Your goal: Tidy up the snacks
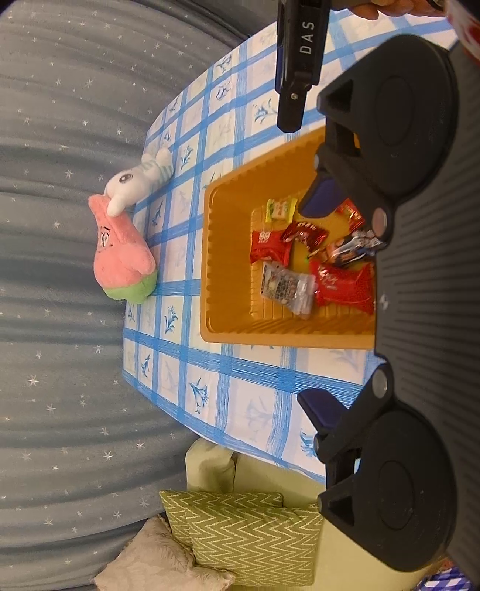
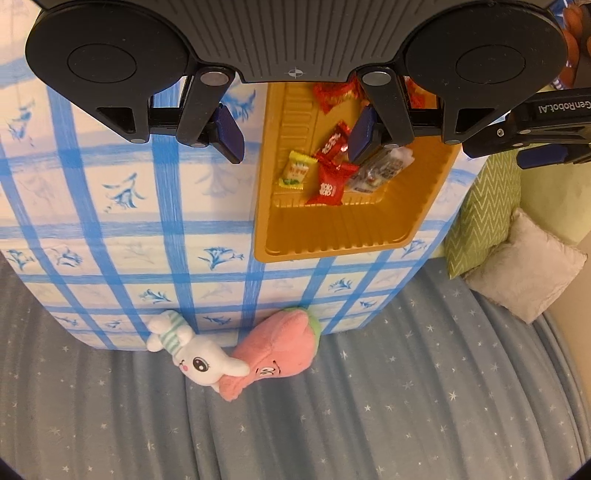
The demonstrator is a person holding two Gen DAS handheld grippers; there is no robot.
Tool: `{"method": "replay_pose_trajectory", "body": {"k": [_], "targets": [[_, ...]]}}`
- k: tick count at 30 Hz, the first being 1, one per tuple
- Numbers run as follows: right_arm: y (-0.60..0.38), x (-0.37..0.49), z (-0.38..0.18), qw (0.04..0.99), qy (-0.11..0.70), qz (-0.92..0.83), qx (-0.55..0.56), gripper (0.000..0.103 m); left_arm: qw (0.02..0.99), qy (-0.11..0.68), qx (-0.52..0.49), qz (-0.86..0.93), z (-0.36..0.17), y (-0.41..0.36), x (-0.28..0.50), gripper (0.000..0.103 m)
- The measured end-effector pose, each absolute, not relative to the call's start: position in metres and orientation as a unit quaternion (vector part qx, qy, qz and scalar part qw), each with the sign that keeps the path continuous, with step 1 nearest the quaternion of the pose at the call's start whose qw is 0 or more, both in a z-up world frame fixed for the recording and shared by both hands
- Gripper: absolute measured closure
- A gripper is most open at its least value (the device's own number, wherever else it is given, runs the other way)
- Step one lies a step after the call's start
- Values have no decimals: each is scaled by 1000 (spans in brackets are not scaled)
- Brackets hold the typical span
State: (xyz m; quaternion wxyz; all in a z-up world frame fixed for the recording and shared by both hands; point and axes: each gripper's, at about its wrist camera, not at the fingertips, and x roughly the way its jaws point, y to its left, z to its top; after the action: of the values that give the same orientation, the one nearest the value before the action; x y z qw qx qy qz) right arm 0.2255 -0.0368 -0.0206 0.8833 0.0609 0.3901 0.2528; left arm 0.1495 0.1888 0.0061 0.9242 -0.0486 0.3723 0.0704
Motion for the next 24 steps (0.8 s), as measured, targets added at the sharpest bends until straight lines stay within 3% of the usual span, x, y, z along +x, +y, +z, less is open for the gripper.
{"method": "replay_pose_trajectory", "body": {"k": [3, 5, 7, 24], "targets": [[-42, 211, -11, 884, 389, 253, 59, 40, 926, 368, -50, 69, 16, 182, 134, 1], [-46, 201, -5, 886, 387, 252, 53, 28, 928, 364, -50, 68, 22, 177, 122, 0], [-50, 189, 1, 890, 379, 250, 47, 23, 928, 362, -49, 69, 27, 172, 112, 0], [-103, 103, 32, 900, 364, 239, 29, 17, 936, 346, -34, 63, 48, 118, 24, 0]]}}
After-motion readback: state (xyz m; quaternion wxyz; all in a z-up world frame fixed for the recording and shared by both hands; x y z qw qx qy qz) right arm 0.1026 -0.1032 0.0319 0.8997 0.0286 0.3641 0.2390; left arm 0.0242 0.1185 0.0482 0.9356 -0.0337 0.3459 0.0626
